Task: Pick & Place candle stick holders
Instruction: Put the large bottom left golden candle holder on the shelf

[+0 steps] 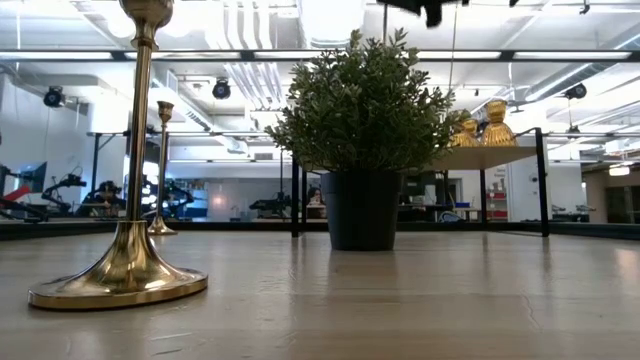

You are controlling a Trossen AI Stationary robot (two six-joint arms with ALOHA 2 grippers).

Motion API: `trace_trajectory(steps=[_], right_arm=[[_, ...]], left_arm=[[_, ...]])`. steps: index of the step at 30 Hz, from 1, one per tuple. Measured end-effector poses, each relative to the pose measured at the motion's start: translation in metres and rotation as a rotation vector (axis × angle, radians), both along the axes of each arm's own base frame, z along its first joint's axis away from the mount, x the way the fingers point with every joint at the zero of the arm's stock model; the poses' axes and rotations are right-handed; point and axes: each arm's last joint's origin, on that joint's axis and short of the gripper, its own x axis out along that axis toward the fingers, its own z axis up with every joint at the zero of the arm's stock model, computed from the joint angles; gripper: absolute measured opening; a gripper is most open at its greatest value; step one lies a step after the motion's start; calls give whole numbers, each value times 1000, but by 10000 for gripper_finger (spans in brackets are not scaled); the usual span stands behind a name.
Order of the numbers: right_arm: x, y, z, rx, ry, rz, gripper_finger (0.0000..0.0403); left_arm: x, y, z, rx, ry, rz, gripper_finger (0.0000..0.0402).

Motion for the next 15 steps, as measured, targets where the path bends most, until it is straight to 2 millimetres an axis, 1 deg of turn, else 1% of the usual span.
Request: trace_trajectory(steps=[4, 7, 9, 11, 15], right_arm=[[-2, -27, -10, 23, 27, -96, 10], [3, -45, -14, 24, 26, -149, 9], [8, -57, -16, 26, -8, -185, 9], [13, -67, -19, 28, -45, -256, 9], [24, -81, -30, 37, -88, -449, 9]], left_arm=[[2, 0, -27, 36, -53, -5, 226], [5, -1, -47, 36, -75, -4, 227], [7, -1, -60, 23, -98, -4, 226], [8, -1, -71, 13, -131, -3, 225], [7, -1, -91, -10, -189, -3, 225]])
